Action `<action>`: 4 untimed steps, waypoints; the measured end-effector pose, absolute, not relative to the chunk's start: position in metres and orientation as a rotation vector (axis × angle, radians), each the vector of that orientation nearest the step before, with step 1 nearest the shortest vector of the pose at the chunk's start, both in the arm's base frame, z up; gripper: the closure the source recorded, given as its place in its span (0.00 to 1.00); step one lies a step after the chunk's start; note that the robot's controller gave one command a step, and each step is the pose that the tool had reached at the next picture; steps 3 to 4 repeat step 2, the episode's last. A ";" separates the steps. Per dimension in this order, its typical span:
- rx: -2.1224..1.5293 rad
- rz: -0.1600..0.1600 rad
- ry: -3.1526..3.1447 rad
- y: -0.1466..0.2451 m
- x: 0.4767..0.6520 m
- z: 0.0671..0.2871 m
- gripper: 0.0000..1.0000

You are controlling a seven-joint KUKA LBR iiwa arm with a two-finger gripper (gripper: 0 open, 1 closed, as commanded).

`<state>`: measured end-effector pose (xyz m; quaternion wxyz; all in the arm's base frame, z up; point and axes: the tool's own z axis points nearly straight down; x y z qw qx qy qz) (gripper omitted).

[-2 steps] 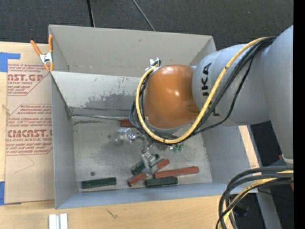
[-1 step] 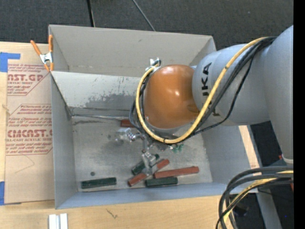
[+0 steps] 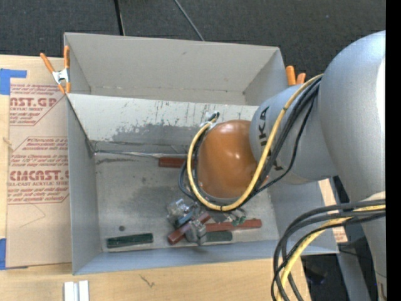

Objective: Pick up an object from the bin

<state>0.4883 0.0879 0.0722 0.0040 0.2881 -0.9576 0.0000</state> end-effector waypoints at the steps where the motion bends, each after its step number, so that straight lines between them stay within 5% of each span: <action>1: 0.903 0.000 -3.001 0.088 0.488 0.072 1.00; 2: 0.808 -0.001 -3.042 0.110 0.520 0.227 1.00; 4: 0.808 -0.001 -3.042 0.110 0.520 0.227 1.00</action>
Offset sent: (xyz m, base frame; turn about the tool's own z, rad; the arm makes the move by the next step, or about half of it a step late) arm 0.0305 0.0209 0.1533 0.0647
